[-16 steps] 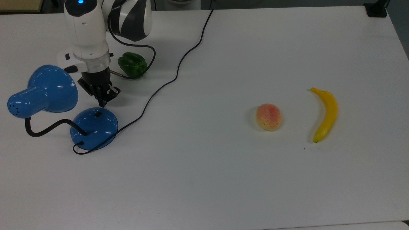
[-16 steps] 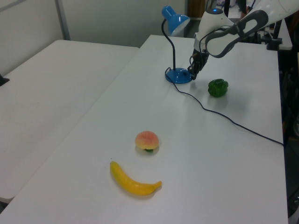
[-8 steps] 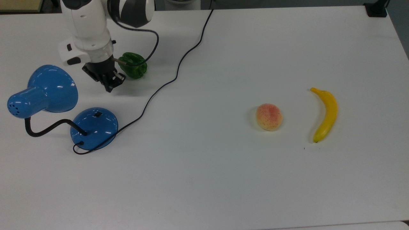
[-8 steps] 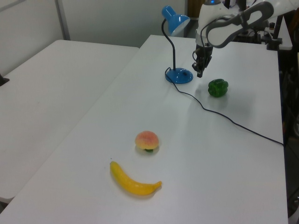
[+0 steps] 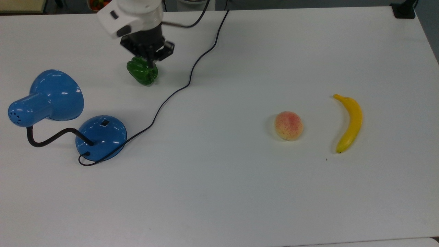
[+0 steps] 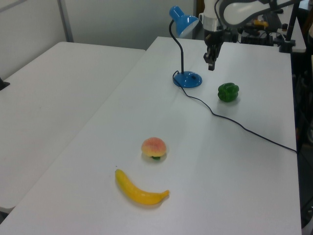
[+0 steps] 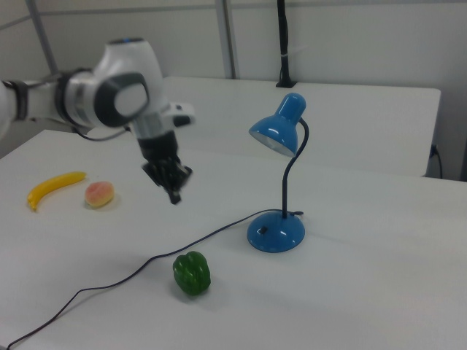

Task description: Turn off lamp

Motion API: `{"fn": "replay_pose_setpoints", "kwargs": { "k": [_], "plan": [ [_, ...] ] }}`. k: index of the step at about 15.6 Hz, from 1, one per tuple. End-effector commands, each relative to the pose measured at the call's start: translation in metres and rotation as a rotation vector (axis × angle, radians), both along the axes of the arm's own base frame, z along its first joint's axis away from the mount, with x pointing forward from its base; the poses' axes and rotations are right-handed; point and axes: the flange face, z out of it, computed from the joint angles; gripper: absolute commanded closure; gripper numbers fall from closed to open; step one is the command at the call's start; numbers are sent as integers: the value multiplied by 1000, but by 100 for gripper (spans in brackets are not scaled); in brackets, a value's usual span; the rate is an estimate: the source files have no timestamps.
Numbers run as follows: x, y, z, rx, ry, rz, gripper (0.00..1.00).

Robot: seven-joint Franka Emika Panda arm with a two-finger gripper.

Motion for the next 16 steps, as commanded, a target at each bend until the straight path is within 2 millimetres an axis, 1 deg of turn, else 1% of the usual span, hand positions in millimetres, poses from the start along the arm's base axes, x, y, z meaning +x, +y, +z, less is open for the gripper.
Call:
{"fn": "replay_pose_setpoints", "kwargs": {
  "k": [1, 2, 4, 5, 8, 10, 11, 12, 13, 14, 15, 16],
  "plan": [
    [-15, 38, 56, -20, 21, 108, 100],
    [-22, 50, 69, -18, 12, 134, 100],
    [-39, 72, 85, -20, 44, 205, 100],
    [-47, 80, 93, -19, 53, 228, 100],
    [-62, 80, 115, -14, 47, 228, 100],
    [-67, 79, 122, -7, 46, 225, 99],
    [-68, 78, 125, -6, 48, 219, 95],
    [-68, 74, 130, -4, 47, 205, 75],
    [-68, 72, 134, -4, 50, 201, 49],
    [-67, 70, 136, -4, 50, 205, 26],
    [-68, 69, 137, -4, 47, 205, 14],
    [-67, 64, 136, -7, 48, 194, 0]
  ]
}}
